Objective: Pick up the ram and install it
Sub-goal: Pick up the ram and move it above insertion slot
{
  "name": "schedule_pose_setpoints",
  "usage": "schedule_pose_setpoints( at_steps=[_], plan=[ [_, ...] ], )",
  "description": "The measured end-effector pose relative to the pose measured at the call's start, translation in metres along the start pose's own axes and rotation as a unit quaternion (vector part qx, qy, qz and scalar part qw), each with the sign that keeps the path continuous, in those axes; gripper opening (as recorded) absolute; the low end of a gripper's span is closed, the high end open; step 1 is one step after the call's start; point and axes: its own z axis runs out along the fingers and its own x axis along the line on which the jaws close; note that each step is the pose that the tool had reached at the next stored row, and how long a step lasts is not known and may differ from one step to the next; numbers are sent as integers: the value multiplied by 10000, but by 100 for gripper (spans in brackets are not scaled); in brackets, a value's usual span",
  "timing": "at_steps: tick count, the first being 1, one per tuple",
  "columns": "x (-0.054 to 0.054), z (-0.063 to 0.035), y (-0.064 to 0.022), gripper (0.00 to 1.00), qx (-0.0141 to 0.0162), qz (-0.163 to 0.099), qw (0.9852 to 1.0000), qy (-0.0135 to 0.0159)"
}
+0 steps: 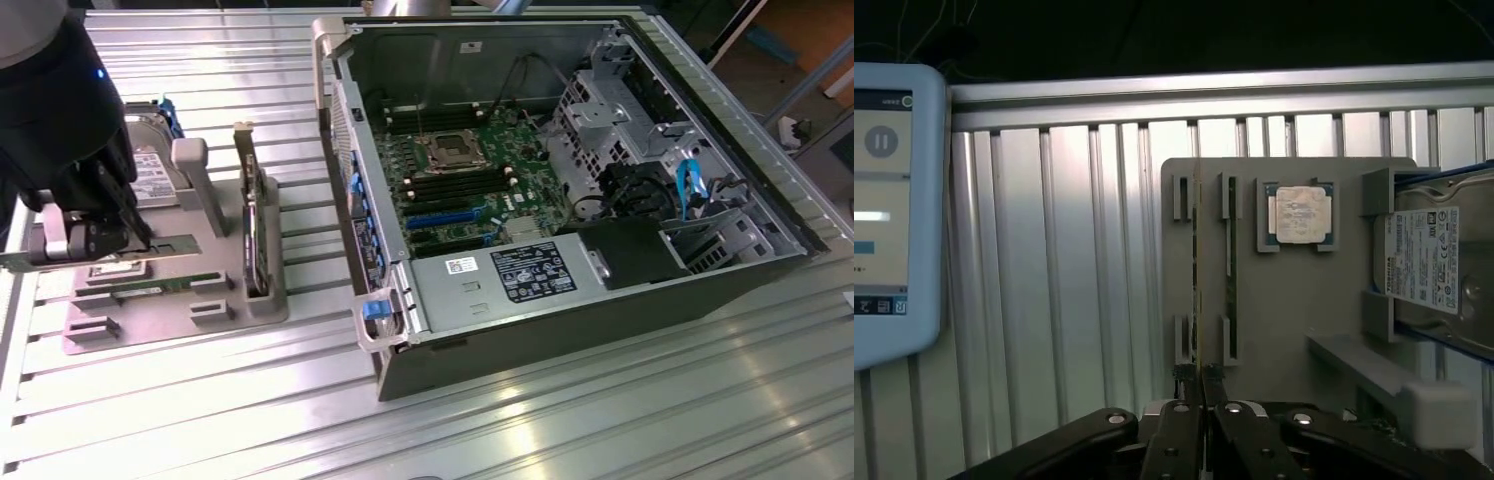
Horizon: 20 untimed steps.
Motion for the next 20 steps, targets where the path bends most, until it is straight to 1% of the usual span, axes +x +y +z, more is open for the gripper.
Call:
schedule_pose_setpoints(
  at_steps=[6, 8, 15, 18, 20],
  plan=[
    [-2, -108, -5, 12, 0, 0, 10000, 0],
    [-4, -162, -9, 12, 0, 0, 10000, 0],
    [-7, -296, -16, 12, 0, 0, 10000, 0],
    [-7, -327, -16, 12, 0, 0, 10000, 0],
    [-7, -327, -17, 12, 1, 0, 10000, -1]
  ],
)
